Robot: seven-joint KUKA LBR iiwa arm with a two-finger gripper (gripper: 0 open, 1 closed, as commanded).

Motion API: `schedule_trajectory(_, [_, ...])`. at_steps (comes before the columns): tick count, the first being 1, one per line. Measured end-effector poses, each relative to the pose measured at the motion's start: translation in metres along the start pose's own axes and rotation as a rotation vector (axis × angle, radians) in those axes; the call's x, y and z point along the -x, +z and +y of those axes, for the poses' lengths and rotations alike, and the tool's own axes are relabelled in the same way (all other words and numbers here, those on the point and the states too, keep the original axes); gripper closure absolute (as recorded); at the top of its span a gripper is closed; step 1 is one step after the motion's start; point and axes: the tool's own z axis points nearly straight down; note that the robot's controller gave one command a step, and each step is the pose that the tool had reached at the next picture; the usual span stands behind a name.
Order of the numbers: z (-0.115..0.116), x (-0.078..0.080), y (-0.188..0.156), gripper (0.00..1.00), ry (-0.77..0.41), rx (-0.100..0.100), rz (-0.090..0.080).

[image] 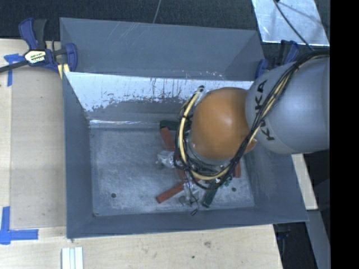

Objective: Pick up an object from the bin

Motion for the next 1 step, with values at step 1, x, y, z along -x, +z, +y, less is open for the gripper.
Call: schedule_trajectory(1, [-0.0148,-0.0233,-0.0025,0.00,0.055,-0.001,-0.002])
